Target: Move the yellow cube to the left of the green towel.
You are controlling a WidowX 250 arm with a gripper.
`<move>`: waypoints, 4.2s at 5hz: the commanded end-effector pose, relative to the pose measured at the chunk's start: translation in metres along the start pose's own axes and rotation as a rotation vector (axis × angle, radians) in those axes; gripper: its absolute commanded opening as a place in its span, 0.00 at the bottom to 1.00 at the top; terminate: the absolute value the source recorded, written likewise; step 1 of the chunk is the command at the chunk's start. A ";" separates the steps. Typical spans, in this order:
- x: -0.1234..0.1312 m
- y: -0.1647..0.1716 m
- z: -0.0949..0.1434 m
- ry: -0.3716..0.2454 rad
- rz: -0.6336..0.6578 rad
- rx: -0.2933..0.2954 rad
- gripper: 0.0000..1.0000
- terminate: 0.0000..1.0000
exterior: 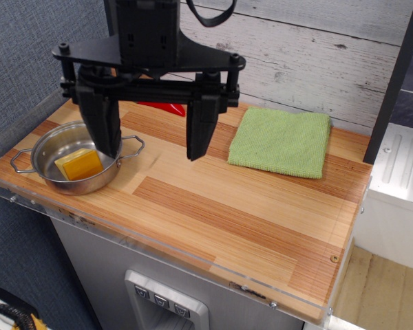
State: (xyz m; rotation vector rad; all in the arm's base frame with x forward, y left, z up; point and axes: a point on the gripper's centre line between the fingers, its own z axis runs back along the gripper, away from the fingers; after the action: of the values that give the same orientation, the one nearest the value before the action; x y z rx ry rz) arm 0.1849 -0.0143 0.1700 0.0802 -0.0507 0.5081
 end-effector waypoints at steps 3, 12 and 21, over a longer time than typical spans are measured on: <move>0.032 0.029 -0.024 0.088 0.273 -0.063 1.00 0.00; 0.121 0.111 -0.127 -0.020 0.729 -0.158 1.00 0.00; 0.124 0.113 -0.150 0.065 0.728 -0.105 0.00 0.00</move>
State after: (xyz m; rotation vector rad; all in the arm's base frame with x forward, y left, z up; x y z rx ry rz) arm 0.2374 0.1495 0.0208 -0.0592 0.0294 1.2353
